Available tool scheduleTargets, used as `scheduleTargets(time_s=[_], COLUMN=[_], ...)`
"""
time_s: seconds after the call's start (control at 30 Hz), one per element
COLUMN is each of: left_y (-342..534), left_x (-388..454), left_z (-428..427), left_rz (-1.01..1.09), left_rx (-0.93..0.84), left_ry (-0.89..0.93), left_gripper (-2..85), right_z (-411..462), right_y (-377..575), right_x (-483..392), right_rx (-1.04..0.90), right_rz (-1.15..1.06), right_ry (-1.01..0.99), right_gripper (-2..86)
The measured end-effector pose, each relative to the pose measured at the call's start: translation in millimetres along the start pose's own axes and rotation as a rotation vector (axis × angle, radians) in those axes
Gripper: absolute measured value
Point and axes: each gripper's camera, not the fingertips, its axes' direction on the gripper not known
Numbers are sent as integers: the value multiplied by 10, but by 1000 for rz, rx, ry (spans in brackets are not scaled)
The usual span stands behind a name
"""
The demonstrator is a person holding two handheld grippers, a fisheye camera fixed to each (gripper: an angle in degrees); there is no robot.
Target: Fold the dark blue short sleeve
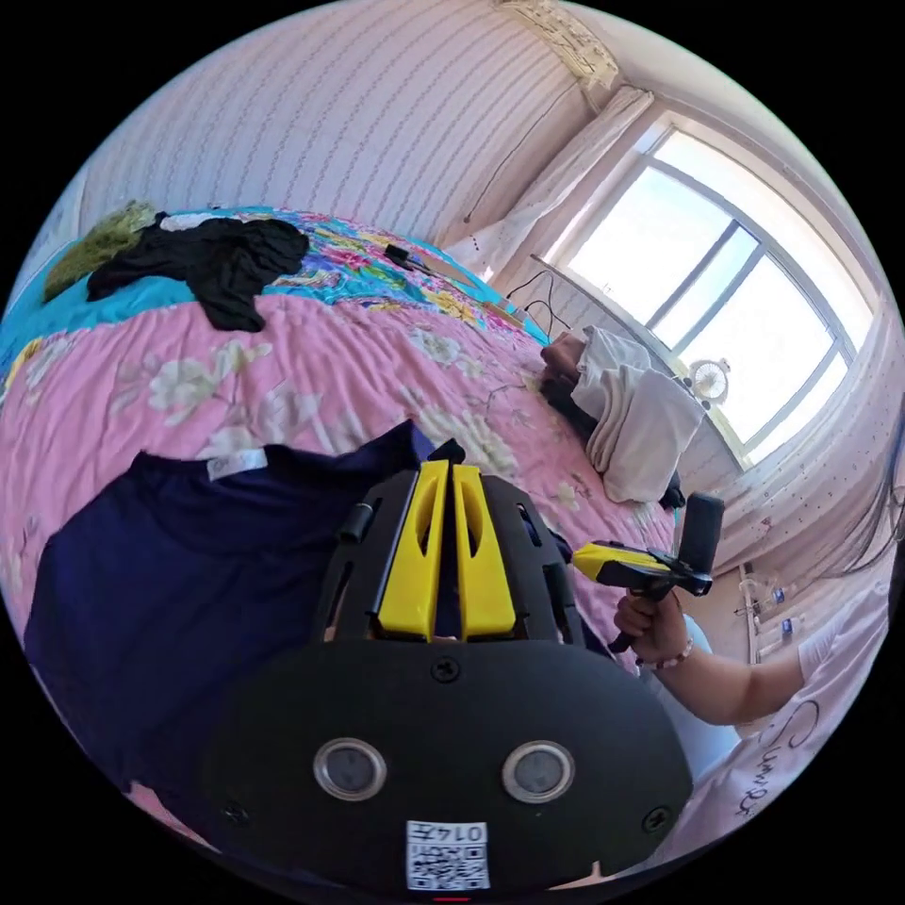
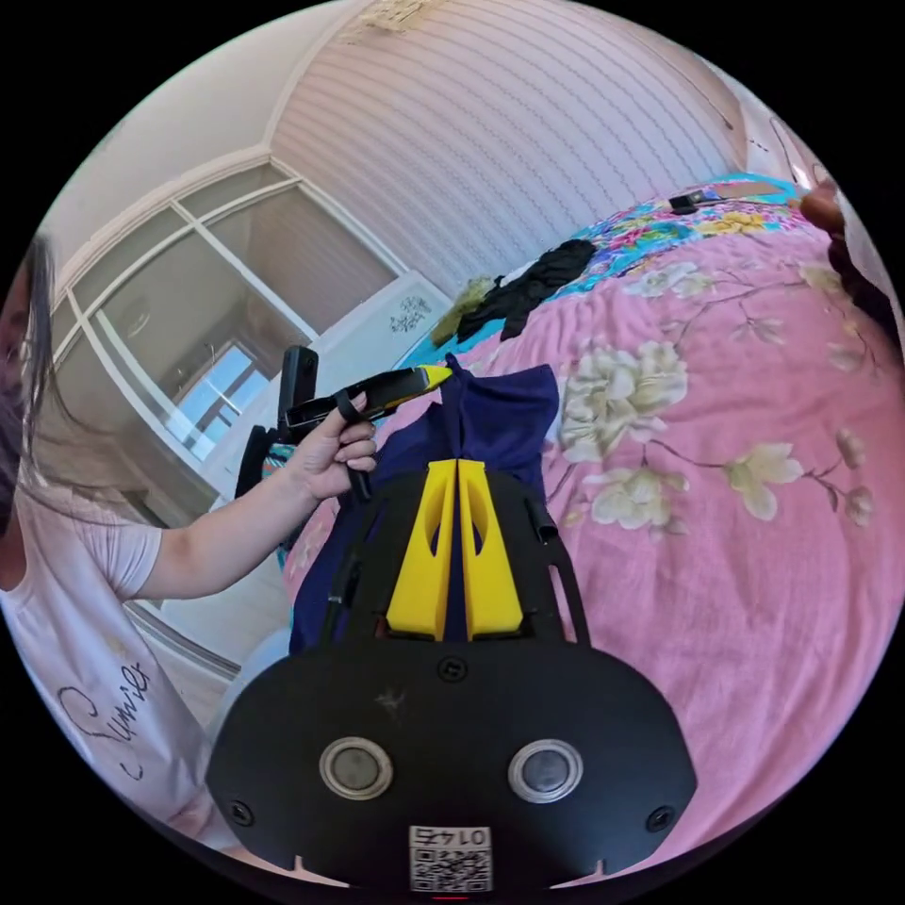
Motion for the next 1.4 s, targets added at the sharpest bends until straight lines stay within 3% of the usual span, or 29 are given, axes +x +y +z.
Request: scheduleTargets(time_s=[0.17,0.47,0.6,0.83,0.93,1.0,1.07,1.17,1.3,1.4], left_y=[311,317,338,707,1165,1530,1732,1937,2110,2144], left_x=[-248,-289,-413,-499,-702,-784,-891,-1253,-1529,-1730], left_z=[-253,-369,-119,-1067,-1844,-2459,-2740,-2943,-2968,-2855], left_rz=[-37,-2,-25,-42,-127,-149,-165,-276,-319,-356], left_rx=[-61,-58,-205,-57,26,99,104,77,188,109], left_ry=[2,-148,-203,-220,-349,-621,-765,-675,-554,-544], left_gripper=[41,64,34,48,46,28,9,42,83,89], right_z=[421,866,1133,1528,1774,2048,2469,3152,4037,4630], right_y=[-200,-955,-1229,-1843,-2277,-2572,-2938,-3313,-3600,-3735], right_x=[-297,-618,-790,-1117,-1434,-1679,-2134,-2746,-3310,-3616], right_rx=[-159,-243,-284,-373,-387,-419,-439,-511,-633,-680], right_rz=[-54,-67,-85,-107,-186,-240,-357,-489,-541,-540], right_ry=[16,42,57,106,68,26,-59,-121,-109,-45], right_gripper=[-3,-3,-2,0,2,5,14,42,59,66])
